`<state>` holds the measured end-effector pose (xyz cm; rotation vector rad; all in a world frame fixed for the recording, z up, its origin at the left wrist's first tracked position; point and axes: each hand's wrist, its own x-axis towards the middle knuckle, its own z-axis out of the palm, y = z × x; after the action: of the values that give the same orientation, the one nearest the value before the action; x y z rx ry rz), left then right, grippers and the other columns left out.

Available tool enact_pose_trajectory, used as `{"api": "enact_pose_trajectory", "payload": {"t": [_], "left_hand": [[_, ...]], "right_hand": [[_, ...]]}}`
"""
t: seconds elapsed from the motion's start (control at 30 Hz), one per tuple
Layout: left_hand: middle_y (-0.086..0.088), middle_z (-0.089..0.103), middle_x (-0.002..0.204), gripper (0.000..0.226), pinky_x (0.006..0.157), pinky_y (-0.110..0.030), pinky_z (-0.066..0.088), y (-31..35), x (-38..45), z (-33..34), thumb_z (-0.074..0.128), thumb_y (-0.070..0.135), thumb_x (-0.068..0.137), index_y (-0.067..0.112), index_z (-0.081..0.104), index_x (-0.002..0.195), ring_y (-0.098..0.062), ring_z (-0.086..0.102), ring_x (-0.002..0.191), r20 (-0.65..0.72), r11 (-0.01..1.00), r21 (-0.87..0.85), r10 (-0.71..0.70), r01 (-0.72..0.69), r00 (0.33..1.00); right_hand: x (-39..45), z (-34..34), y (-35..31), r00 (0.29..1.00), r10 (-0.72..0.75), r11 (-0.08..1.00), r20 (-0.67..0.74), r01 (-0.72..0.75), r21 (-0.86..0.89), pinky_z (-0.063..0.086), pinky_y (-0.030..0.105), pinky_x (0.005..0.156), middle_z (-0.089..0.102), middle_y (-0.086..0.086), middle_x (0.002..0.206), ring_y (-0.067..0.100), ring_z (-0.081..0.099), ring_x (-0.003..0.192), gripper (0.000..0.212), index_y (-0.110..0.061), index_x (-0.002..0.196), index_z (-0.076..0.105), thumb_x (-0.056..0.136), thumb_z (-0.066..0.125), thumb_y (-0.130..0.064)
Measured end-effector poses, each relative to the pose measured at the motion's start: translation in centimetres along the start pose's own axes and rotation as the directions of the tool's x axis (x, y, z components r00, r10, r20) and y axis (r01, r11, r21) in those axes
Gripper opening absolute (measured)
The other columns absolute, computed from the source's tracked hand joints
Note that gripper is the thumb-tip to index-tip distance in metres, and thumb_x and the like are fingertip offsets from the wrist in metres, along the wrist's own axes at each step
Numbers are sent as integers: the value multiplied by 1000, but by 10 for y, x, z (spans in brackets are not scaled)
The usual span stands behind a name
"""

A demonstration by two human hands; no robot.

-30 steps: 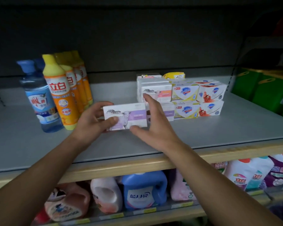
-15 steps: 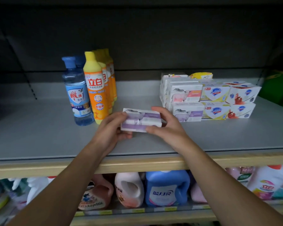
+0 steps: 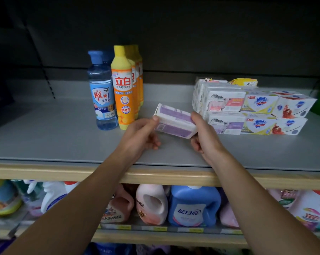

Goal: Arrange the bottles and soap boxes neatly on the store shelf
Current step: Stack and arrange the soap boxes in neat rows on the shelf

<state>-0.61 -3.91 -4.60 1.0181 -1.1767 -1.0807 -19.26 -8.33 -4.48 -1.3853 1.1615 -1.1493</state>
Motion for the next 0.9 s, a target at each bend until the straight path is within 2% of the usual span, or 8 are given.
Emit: {"api": "enact_pose_trajectory", "payload": {"t": [0.1, 0.23, 0.33, 0.47, 0.6, 0.73, 0.83, 0.9], "left_hand": [[-16, 67, 77, 53, 58, -33, 56, 4, -3, -1, 58, 60, 76, 12, 64, 99, -25, 65, 63, 45, 994, -102, -35, 40, 998], [-12, 72, 97, 34, 61, -36, 60, 3, -2, 1, 62, 37, 87, 14, 63, 112, -21, 70, 78, 13, 999, -46, -15, 16, 1000], [-9, 73, 105, 31, 62, -38, 60, 2, -4, 0, 62, 12, 91, 11, 59, 122, -22, 70, 84, 5, 999, -42, 33, -33, 999], [-16, 70, 114, 33, 74, -46, 57, 3, -5, -1, 62, -5, 87, 7, 61, 118, -37, 67, 97, 33, 998, -33, 57, -56, 998], [-22, 67, 117, 35, 92, -63, 45, 5, -7, 2, 62, -2, 85, 3, 62, 119, -48, 60, 109, 32, 989, -103, 111, -107, 993], [-12, 68, 115, 36, 86, -47, 56, 8, -12, 2, 61, 19, 85, 5, 63, 119, -27, 66, 104, -10, 987, -122, 102, -102, 995], [-15, 64, 112, 21, 81, -39, 60, 5, -8, 0, 62, 7, 89, -1, 66, 108, -27, 65, 104, -96, 985, -153, 63, -77, 993], [-12, 66, 107, 14, 82, -34, 58, 3, -5, 0, 65, -3, 83, 0, 68, 97, -22, 65, 98, -104, 988, -114, 93, -105, 990]], "right_hand": [[-5, -1, 3, 995, -100, 992, -10, 101, 71, 37, 21, 45, 58, -2, 69, 14, 50, 49, 19, -30, 70, 67, 64, 61, -46], [-11, -6, 10, 962, -254, 963, 98, 261, -63, 52, 25, 78, 69, -12, 106, 12, 66, 89, 55, -43, 117, 61, 65, 63, -25], [-10, -5, 12, 956, -283, 956, 80, 287, -52, 53, 26, 90, 62, -15, 125, 9, 65, 103, 68, -31, 136, 50, 71, 67, -19], [-5, -3, 16, 960, -279, 957, 14, 280, -78, 49, 42, 101, 70, -2, 114, 11, 66, 104, 39, -17, 125, 59, 88, 67, -8], [-4, -2, 18, 957, -288, 952, -44, 282, -119, 52, 33, 94, 67, -4, 120, 11, 65, 106, 46, -24, 129, 57, 86, 72, -13], [-7, -3, 15, 938, -347, 936, -8, 346, -58, 55, 31, 69, 65, -1, 121, 13, 66, 76, 41, -34, 110, 57, 84, 69, -4], [-10, -3, 14, 922, -384, 913, 58, 388, -127, 52, 35, 89, 63, -10, 122, 6, 62, 109, 45, -38, 107, 56, 81, 70, -4], [-11, -3, 13, 921, -380, 912, 85, 388, -131, 51, 33, 93, 61, -15, 126, -3, 60, 107, 46, -37, 108, 56, 80, 71, -4]]}}
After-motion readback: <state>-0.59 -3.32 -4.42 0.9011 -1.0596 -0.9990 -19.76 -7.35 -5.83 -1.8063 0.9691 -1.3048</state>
